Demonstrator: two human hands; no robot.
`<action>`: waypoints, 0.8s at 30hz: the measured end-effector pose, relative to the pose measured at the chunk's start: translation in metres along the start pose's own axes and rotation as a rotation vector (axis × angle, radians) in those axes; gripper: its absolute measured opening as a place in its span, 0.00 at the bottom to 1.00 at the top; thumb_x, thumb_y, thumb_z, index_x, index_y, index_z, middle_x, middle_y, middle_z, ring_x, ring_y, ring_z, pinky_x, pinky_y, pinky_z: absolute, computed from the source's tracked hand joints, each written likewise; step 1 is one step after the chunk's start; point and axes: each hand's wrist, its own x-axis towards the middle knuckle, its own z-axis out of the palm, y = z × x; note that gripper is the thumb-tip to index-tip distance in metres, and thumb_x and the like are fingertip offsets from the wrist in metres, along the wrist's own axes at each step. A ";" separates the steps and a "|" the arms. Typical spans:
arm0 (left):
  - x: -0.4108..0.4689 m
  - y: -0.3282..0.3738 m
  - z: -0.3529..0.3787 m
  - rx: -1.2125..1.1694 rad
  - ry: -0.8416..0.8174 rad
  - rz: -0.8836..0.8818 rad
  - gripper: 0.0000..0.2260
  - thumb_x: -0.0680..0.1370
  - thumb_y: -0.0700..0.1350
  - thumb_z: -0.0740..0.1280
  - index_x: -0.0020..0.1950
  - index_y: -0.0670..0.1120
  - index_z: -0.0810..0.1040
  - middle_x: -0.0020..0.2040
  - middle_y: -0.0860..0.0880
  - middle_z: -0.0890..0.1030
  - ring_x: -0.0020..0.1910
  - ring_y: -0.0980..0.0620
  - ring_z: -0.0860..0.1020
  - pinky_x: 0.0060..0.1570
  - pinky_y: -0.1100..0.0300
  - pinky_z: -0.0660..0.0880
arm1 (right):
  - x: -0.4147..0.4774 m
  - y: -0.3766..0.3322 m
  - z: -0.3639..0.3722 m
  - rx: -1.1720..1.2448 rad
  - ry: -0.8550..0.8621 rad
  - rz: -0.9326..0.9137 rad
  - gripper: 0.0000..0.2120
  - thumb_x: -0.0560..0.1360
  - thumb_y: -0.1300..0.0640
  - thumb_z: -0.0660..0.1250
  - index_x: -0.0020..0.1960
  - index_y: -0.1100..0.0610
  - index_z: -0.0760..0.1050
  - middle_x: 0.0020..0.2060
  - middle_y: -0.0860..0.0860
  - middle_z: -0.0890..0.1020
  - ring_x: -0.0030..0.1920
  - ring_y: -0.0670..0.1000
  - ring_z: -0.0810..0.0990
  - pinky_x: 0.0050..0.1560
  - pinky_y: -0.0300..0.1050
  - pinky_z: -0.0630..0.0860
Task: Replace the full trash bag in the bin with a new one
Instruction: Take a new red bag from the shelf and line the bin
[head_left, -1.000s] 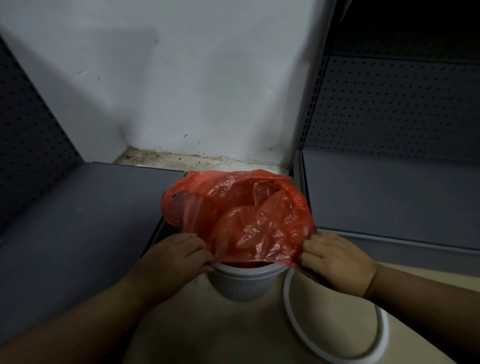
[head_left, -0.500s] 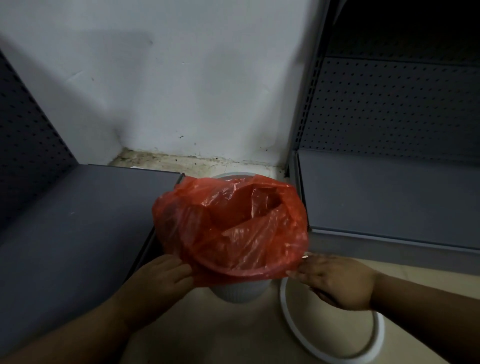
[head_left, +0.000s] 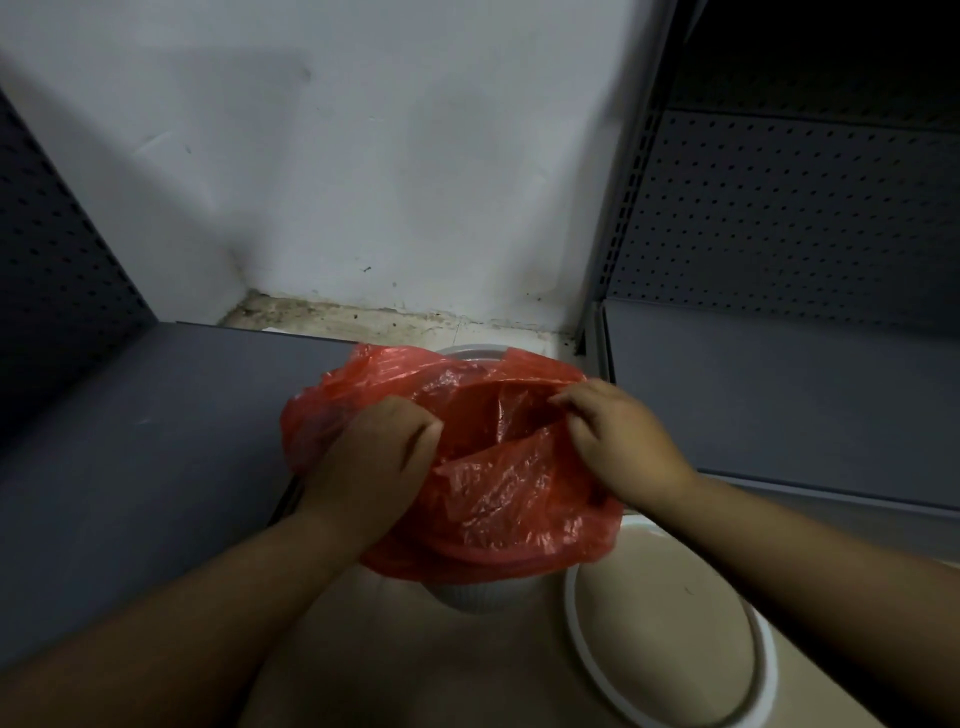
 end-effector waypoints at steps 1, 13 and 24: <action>0.009 -0.002 0.005 0.024 -0.027 -0.045 0.20 0.76 0.53 0.52 0.45 0.43 0.79 0.43 0.47 0.79 0.45 0.52 0.76 0.49 0.58 0.72 | 0.007 -0.004 0.005 -0.037 -0.043 0.035 0.16 0.79 0.61 0.56 0.64 0.58 0.75 0.62 0.52 0.76 0.63 0.51 0.73 0.62 0.40 0.66; 0.059 -0.036 0.038 0.305 -0.264 -0.235 0.23 0.79 0.49 0.58 0.74 0.45 0.62 0.73 0.45 0.66 0.70 0.46 0.65 0.69 0.50 0.64 | 0.060 0.004 0.028 -0.229 -0.077 0.184 0.17 0.79 0.53 0.56 0.66 0.58 0.68 0.64 0.55 0.69 0.63 0.57 0.70 0.61 0.52 0.72; 0.075 -0.053 0.035 0.543 -0.162 0.237 0.16 0.74 0.47 0.58 0.52 0.41 0.81 0.53 0.40 0.81 0.52 0.39 0.79 0.51 0.48 0.77 | 0.074 0.015 0.034 -0.337 -0.005 -0.133 0.23 0.81 0.52 0.56 0.74 0.58 0.62 0.73 0.55 0.64 0.73 0.56 0.62 0.73 0.51 0.60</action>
